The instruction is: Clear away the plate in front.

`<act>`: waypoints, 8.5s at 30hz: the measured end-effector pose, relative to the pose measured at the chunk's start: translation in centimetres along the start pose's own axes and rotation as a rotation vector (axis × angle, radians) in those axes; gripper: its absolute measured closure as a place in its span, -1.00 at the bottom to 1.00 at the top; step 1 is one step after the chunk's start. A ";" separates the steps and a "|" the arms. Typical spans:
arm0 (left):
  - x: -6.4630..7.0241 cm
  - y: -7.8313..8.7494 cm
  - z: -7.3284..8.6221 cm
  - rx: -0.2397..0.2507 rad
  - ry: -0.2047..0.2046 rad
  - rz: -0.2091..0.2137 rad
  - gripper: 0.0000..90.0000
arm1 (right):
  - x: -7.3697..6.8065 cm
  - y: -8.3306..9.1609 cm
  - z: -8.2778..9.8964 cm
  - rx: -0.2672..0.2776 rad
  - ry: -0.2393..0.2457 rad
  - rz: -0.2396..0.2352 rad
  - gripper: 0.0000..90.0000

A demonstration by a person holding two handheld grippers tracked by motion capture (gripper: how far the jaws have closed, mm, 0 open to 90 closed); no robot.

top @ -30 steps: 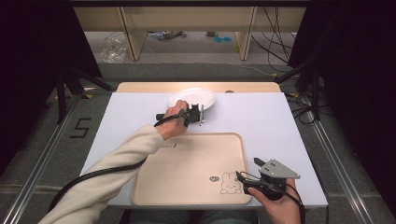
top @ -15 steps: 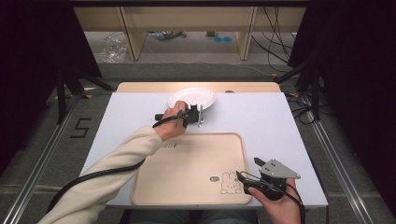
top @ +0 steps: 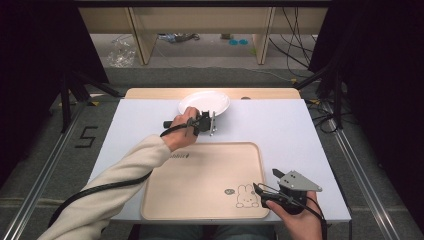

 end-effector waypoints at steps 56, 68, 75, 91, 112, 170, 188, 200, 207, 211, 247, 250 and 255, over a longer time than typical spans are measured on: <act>1.0 5.9 1.6 0.043 -0.038 -0.062 0.95 | 0.2 0.2 -0.1 0.002 0.002 0.022 -0.50; 2.1 7.7 2.2 0.068 -0.039 -0.079 0.95 | 0.2 0.3 0.0 -0.004 -0.010 0.016 -0.50; 2.9 8.9 2.4 0.084 -0.045 -0.081 0.95 | 0.4 0.3 -0.2 0.012 -0.002 0.028 -0.50; 3.8 11.2 3.1 0.099 -0.062 -0.096 0.95 | 0.4 0.4 -0.3 0.015 -0.007 0.028 -0.50; 4.7 12.9 3.4 0.111 -0.081 -0.105 0.95 | 0.3 0.4 -0.2 0.015 -0.012 0.028 -0.50; 9.4 17.5 3.6 0.161 -0.123 -0.084 0.95 | 0.5 0.5 -0.3 0.014 0.000 0.039 -0.50; 11.3 19.0 3.4 0.180 -0.146 -0.068 0.95 | 0.3 0.7 -0.2 0.006 -0.010 0.034 -0.50; 12.7 19.7 3.5 0.182 -0.159 -0.051 0.95 | 0.5 0.8 -0.4 0.024 0.004 0.050 -0.49; 13.6 20.1 3.1 0.197 -0.177 -0.040 0.95 | 0.5 0.8 -0.4 0.023 0.001 0.047 -0.50; 14.0 20.3 3.0 0.203 -0.178 -0.032 0.95 | 0.5 0.8 -0.4 0.023 0.003 0.047 -0.50; 17.4 19.1 1.7 0.201 -0.246 0.047 0.95 | 0.3 0.8 -0.3 0.012 -0.004 0.032 -0.50; 17.5 18.8 1.6 0.203 -0.248 0.050 0.95 | 0.2 0.8 -0.2 0.011 -0.004 0.032 -0.50; 17.6 18.5 1.3 0.202 -0.253 0.063 0.95 | 0.3 0.7 -0.3 0.016 0.005 0.035 -0.50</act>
Point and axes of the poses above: each handheld gripper's, and its own axes: y roughly backward along the jaws, z roughly out of its underside, x roughly to its right, the point moved 10 cm from there along -y, roughly forward along the jaws, and after that the axes turned 8 degrees about -x, right-handed, at the moved point
